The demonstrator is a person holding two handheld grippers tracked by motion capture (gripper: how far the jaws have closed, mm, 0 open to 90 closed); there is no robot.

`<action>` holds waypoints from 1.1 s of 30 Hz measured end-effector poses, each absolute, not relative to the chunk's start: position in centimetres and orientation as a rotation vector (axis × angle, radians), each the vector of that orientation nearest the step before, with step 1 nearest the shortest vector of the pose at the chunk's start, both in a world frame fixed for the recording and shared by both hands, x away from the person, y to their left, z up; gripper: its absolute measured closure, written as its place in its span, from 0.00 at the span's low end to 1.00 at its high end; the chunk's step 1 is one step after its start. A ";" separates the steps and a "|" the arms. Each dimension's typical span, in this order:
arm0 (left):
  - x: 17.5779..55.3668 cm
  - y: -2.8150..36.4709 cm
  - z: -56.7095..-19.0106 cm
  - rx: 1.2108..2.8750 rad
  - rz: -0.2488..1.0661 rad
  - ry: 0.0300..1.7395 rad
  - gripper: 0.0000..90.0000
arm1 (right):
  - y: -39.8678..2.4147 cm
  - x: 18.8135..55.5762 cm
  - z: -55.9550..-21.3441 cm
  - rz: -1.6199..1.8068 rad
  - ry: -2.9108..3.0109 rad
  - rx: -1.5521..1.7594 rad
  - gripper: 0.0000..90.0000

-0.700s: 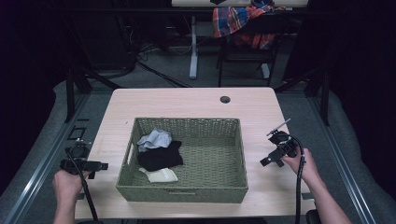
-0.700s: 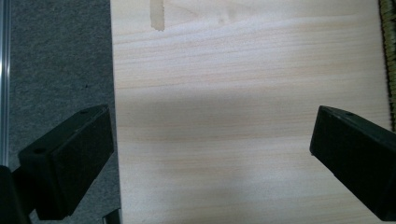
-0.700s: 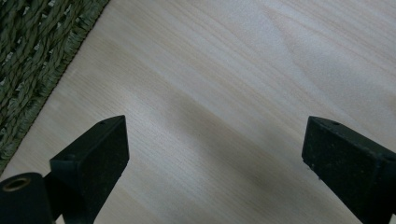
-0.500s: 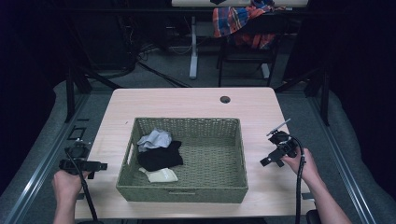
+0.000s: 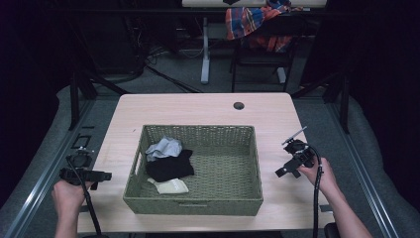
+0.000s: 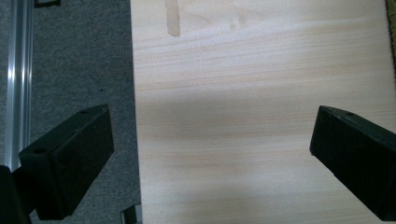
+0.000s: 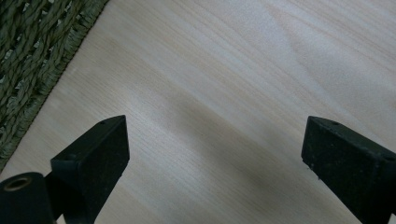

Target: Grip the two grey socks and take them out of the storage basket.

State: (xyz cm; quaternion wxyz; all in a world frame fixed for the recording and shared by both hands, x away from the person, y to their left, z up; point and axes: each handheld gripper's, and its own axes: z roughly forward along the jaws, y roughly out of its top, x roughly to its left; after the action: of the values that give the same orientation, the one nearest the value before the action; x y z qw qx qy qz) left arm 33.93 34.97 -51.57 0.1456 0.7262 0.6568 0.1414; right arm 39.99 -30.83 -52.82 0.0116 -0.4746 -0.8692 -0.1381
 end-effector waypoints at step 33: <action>34.1 32.3 -44.8 2.105 0.501 1.791 0.00 | -30.7 40.1 -52.9 -0.413 -2.733 -1.465 0.08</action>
State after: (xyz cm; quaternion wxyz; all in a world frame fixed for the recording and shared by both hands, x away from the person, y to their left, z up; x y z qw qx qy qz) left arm 34.05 32.33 -44.81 0.1657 0.7392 0.6287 0.1758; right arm 40.10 -30.66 -52.93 0.0068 -0.4683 -0.8737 -0.1319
